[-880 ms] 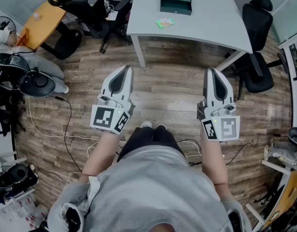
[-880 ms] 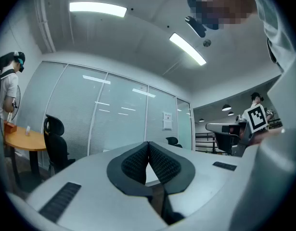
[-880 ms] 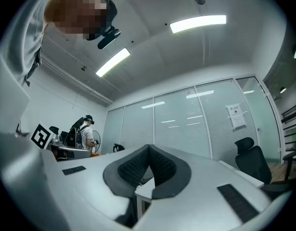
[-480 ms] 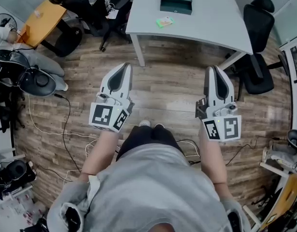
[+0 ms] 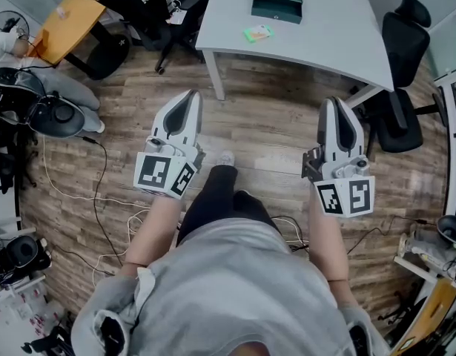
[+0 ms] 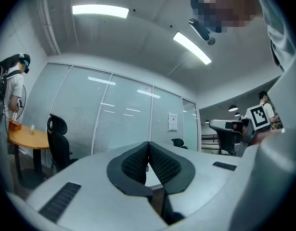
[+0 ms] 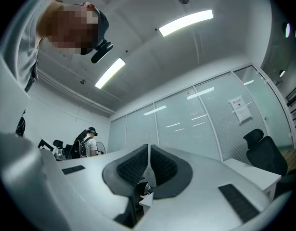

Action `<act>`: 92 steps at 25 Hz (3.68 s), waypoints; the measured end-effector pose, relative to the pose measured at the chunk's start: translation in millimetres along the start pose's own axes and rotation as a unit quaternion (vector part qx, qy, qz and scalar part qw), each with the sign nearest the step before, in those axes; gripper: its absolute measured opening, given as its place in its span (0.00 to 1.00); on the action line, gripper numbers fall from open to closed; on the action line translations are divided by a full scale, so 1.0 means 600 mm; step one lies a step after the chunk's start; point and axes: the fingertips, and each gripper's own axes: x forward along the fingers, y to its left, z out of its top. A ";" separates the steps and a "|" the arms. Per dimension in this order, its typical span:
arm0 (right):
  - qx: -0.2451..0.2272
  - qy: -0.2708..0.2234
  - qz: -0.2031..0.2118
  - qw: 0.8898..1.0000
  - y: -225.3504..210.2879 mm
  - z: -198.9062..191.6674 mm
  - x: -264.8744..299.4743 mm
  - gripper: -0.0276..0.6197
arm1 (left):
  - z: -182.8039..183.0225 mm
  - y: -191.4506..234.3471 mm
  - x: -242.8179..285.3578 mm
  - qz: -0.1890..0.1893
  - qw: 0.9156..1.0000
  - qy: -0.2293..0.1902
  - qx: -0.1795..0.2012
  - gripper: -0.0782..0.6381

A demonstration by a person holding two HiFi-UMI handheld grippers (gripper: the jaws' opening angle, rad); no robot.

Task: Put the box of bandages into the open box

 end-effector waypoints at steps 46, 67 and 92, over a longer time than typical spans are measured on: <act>-0.003 0.010 0.042 0.999 -0.332 -0.192 0.705 0.12 | -0.073 0.376 0.701 -0.011 1.000 0.015 -0.023 0.13; 0.034 0.027 0.117 0.992 -0.608 -0.246 0.911 0.12 | -0.094 0.401 1.000 0.087 0.996 0.010 0.016 0.13; -0.056 0.292 0.378 0.877 -0.407 -0.601 0.885 0.13 | -0.125 0.450 1.085 -0.007 1.000 0.021 0.000 0.13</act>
